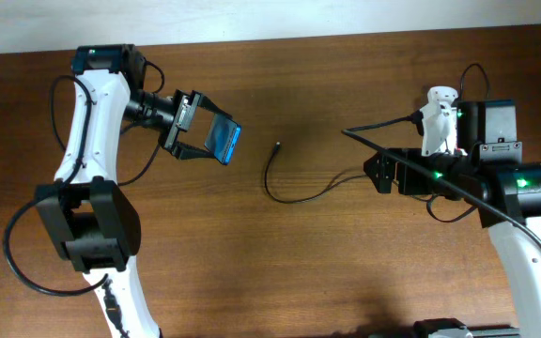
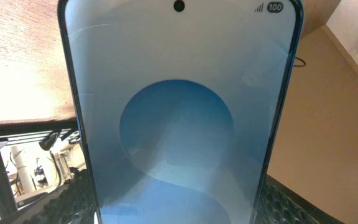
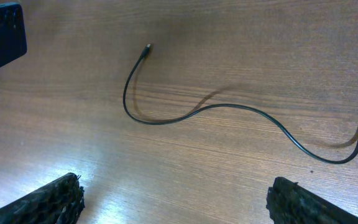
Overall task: Plug charger to phone and switch on socket
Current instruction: 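Hold the phone raised in the left gripper, screen facing right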
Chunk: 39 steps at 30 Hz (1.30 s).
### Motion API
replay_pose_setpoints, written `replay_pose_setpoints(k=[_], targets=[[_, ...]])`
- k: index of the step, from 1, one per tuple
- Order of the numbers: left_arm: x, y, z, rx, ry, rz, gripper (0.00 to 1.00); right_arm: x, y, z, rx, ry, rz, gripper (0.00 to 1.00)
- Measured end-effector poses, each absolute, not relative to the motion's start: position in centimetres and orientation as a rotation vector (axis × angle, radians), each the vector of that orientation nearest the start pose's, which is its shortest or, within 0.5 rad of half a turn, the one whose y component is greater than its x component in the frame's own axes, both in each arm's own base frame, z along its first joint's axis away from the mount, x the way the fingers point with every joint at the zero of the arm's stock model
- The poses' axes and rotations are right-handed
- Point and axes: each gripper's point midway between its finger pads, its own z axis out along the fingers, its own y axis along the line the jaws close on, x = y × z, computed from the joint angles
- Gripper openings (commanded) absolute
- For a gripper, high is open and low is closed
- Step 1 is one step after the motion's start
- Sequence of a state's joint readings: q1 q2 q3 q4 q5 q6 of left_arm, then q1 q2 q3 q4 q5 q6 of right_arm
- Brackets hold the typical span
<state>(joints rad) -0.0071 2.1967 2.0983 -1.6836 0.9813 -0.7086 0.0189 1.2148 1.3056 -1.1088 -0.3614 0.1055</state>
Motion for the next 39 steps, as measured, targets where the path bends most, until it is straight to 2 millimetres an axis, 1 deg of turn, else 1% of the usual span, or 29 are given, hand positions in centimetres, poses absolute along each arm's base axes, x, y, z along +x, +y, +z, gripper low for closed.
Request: replay_pose_setpoints(k=[11, 25, 30, 39], targets=[[38.90, -14.94, 20.30, 0.944, -2.160, 1.147, 0.00, 28.74, 6.61, 24.23, -0.019, 2.577, 0.514, 0.99], [38.91, -14.97, 20.36, 0.999, -2.116, 1.123, 0.00, 28.66, 6.61, 24.18, -0.018, 2.581, 0.515, 0.99], [38.93, -15.02, 20.43, 1.052, -2.069, 1.100, 0.00, 28.66, 6.61, 24.18, -0.018, 2.581, 0.515, 0.99], [38.93, -15.04, 20.46, 1.068, -2.054, 1.093, 0.00, 28.66, 6.61, 24.18, -0.018, 2.581, 0.515, 0.99]])
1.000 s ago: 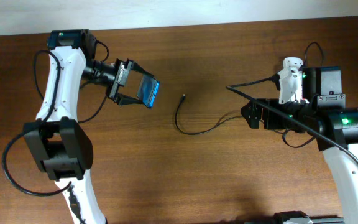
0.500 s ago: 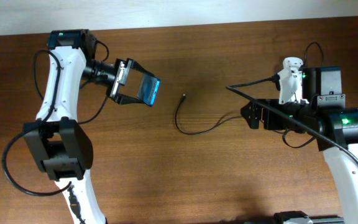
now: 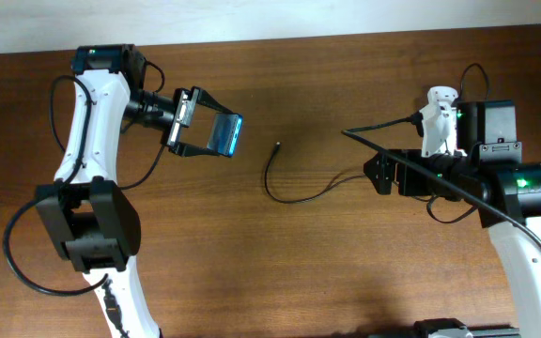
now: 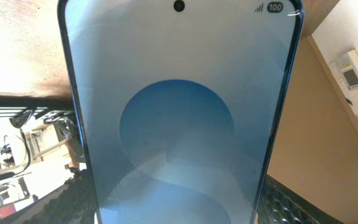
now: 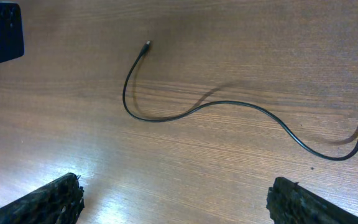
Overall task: Plug charger to phone and switch on socket
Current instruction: 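Hold the phone raised in the left gripper, screen facing right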
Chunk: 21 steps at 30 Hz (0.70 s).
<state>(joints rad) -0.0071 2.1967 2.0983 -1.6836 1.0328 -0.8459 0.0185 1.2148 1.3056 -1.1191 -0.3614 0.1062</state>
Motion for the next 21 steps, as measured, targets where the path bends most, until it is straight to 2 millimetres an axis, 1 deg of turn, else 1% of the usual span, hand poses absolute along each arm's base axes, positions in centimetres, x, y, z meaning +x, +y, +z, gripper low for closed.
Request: replay_pose_setpoints(k=[12, 21], targets=[[38.9, -15.0, 20.4, 1.073, -2.052, 1.089, 0.00, 28.7, 6.6, 24.2, -0.017, 2.581, 0.515, 0.99], [38.6, -13.9, 18.9, 1.139, -2.110, 0.957, 0.00, 28.7, 6.6, 24.2, 0.001, 2.583, 0.520, 0.99]])
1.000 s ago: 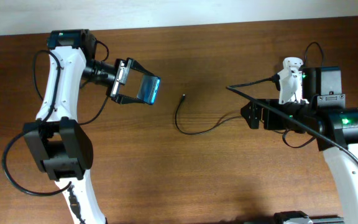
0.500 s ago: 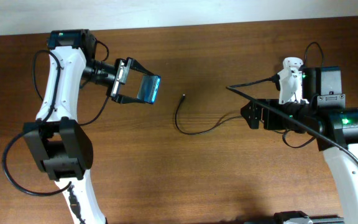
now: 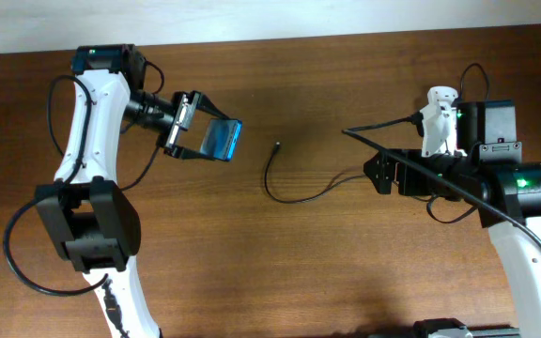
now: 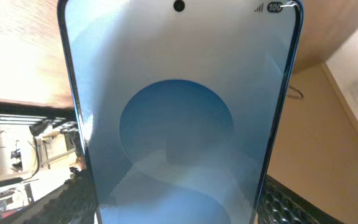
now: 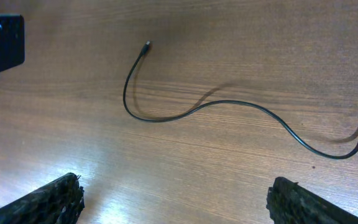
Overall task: Plug charger to phone and switch on socket
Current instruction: 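Hold the phone raised in the left gripper, screen facing right, then move the right gripper to the phone's side edge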
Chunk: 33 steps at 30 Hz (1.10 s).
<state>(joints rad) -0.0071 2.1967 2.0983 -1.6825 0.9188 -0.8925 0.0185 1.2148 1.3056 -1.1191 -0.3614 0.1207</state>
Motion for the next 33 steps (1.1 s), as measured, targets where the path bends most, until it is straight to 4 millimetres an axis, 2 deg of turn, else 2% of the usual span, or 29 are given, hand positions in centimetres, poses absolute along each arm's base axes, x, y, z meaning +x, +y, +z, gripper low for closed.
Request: replay_pose_setpoints(k=[6, 12, 16, 21, 33], targets=[[38.3, -12.4, 17.2, 1.190, -2.197, 0.811, 0.00, 28.6, 6.9, 24.3, 0.019, 2.583, 0.549, 0.99], [38.3, -10.6, 15.4, 1.282, -2.275, 0.631, 0.00, 28.9, 7.4, 23.6, 0.151, 2.619, 0.628, 0.99], [39.1, -11.1, 14.9, 1.272, -2.346, 0.622, 0.00, 29.3, 8.1, 22.9, 0.179, 2.648, 0.699, 0.99], [38.8, -12.7, 14.5, 1.238, -2.392, 0.571, 0.00, 30.0, 8.7, 22.5, 0.229, 2.655, 0.765, 0.99], [38.6, -14.1, 14.3, 1.258, -2.390, 0.537, 0.00, 32.1, 10.0, 24.4, 0.301, 2.540, 0.882, 0.99]])
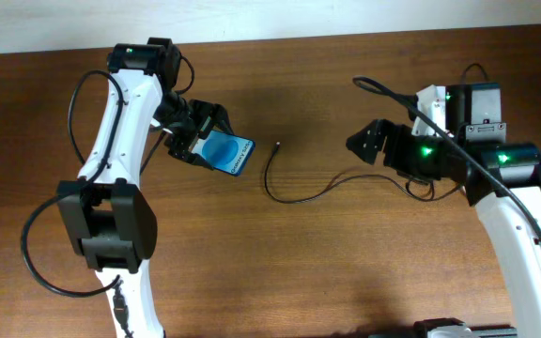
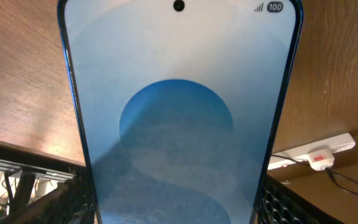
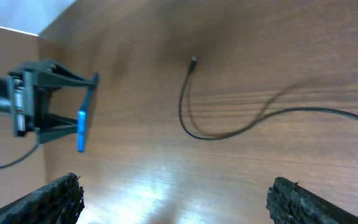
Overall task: Plug charger to phone and switch on socket
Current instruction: 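Move the right gripper to the phone's side edge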
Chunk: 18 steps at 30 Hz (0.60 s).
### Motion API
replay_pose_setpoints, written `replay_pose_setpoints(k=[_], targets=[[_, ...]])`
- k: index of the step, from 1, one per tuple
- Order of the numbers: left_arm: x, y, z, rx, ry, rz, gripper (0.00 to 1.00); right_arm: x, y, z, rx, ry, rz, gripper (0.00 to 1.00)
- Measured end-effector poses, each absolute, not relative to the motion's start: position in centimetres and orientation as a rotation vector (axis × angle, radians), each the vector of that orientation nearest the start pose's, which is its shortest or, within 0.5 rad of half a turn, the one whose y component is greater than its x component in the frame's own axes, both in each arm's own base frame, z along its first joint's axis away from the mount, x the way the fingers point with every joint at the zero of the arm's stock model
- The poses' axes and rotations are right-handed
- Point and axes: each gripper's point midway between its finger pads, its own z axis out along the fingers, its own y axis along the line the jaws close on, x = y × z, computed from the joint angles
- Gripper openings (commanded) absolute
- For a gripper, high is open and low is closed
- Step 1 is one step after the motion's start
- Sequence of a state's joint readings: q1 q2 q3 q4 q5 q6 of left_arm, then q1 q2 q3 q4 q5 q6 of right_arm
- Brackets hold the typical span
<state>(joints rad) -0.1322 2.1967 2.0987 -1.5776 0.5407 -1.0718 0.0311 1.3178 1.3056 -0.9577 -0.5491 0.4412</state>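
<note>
The phone (image 1: 228, 153), its blue-and-white screen lit, is held in my shut left gripper (image 1: 205, 136) above the table, just left of the cable's free plug (image 1: 279, 145). It fills the left wrist view, where the phone (image 2: 178, 112) sits between the fingers (image 2: 67, 199). The black charger cable (image 1: 294, 197) curves across the table toward the right arm. My right gripper (image 1: 364, 143) is open and empty, above the cable's right part. From the right wrist, the plug (image 3: 193, 60) and the phone edge-on (image 3: 82, 129) show. A white socket strip (image 2: 309, 152) with a red switch lies beyond the phone.
The brown wooden table (image 1: 280, 272) carries only the cable in the middle. Black arm cables hang near both arms. The right arm (image 1: 496, 169) covers the far right of the table, where the charger cable runs.
My left arm has shifted right, and the phone is now closer to the plug with its screen turned more upward. The right arm has swung and tilted, its gripper now a little farther left.
My left gripper held the phone left of the cable at every earlier moment, tilting it slightly differently each time. The right gripper stayed open over the cable. Now the phone is nearer the plug and the right wrist looks toward it.
</note>
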Motion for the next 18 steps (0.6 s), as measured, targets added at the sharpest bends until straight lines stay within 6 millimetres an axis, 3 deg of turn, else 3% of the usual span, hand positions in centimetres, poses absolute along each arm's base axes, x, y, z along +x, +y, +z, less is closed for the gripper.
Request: replay_pose_setpoints(k=[8, 18], targets=[[38.5, -14.4, 14.4, -1.638, 3.059, -0.698, 0.00, 32.5, 15.2, 25.2, 0.215, 2.517, 0.966, 1.00], [38.5, -14.5, 14.5, -1.645, 3.058, -0.709, 0.00, 34.3, 21.9, 22.1, 0.264, 2.584, 1.067, 0.96]])
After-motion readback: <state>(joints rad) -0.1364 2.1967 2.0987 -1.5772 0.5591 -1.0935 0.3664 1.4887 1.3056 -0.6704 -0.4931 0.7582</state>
